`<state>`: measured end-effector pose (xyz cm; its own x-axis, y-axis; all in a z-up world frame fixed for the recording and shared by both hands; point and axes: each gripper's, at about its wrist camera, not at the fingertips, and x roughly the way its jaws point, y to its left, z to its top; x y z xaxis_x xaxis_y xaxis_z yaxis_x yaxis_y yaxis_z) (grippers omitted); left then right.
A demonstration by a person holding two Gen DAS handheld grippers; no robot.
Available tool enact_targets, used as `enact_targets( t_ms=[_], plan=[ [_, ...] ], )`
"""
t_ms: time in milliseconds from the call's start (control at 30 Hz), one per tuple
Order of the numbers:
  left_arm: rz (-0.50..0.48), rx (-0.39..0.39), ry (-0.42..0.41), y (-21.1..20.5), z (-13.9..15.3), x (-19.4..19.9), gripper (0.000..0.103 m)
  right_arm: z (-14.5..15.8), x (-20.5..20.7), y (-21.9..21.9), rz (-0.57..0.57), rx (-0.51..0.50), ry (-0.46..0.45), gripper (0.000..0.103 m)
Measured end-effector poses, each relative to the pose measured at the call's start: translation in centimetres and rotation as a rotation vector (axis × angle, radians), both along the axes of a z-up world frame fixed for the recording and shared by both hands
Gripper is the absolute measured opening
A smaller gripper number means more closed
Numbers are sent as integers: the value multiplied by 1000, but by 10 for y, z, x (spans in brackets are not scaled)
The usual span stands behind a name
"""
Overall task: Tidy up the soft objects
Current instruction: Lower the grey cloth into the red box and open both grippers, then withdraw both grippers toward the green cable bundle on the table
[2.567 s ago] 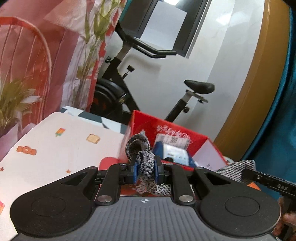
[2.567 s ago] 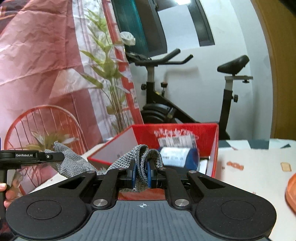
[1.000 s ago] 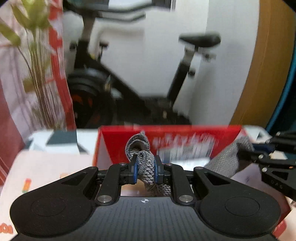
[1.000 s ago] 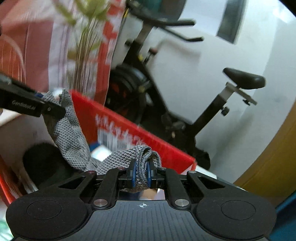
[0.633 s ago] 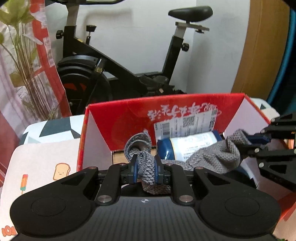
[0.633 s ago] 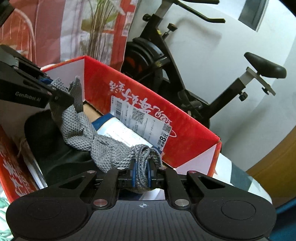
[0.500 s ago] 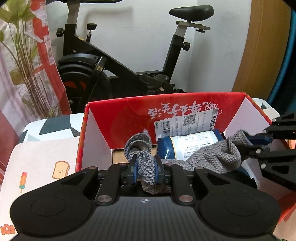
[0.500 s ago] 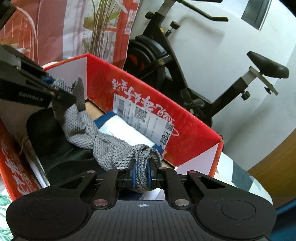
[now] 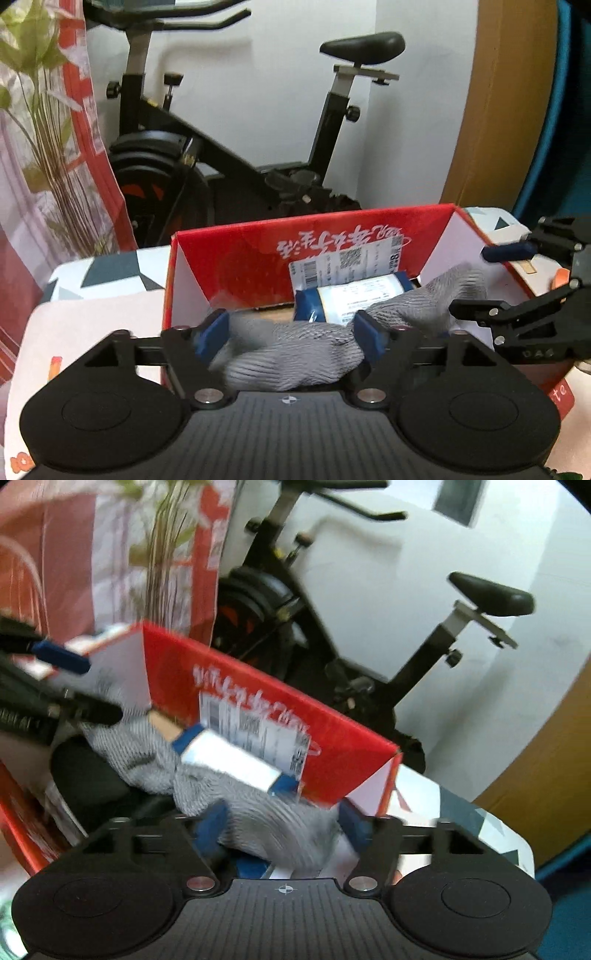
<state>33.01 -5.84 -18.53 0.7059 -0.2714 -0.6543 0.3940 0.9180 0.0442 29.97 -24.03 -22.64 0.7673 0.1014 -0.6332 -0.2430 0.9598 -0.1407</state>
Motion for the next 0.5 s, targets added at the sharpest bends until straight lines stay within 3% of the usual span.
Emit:
enact_targets(
  t_ms=[100, 200, 500],
  plan=[
    [-1, 6, -48, 1, 10, -14, 93, 13, -13, -9, -41, 65, -39, 92],
    [6, 2, -84, 4, 19, -29, 99, 23, -29, -19, -70, 137, -73, 103],
    [78, -29, -131, 16, 27, -78, 103, 30, -90, -32, -213, 313, -194, 103]
  ],
)
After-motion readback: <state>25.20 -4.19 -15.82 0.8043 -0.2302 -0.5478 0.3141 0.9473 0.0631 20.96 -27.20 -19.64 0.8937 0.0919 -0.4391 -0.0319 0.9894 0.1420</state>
